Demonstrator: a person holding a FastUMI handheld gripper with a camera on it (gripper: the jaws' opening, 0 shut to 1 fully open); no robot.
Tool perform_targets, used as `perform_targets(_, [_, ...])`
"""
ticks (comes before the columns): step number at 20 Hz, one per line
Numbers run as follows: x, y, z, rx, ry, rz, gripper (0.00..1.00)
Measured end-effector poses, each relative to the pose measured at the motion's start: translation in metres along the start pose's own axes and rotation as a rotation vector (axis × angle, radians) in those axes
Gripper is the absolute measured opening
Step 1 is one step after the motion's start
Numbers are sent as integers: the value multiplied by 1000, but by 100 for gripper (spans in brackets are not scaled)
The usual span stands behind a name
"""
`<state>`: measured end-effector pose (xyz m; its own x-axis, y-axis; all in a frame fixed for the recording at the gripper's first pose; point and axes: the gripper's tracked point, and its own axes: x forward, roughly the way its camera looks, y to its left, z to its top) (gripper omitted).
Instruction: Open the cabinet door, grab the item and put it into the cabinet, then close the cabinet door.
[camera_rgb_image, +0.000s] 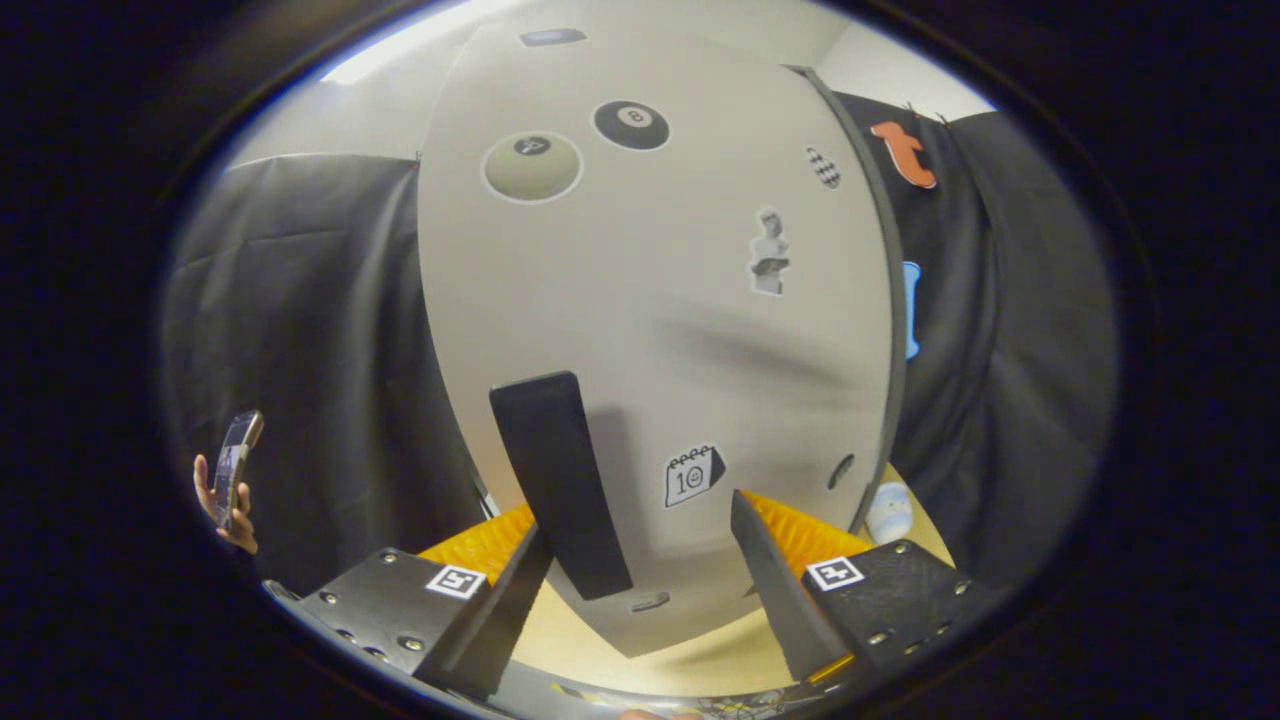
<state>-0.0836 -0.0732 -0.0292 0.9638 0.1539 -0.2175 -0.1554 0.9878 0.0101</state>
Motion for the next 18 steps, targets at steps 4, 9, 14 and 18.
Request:
perform_targets(4, [39, 8, 5, -15, -11, 34, 100])
perform_targets(9, [87, 17, 13, 2, -4, 66, 100])
perform_targets(14, [98, 33, 9, -10, -18, 35, 100])
perform_targets(18, [98, 33, 11, 2, -32, 12, 100])
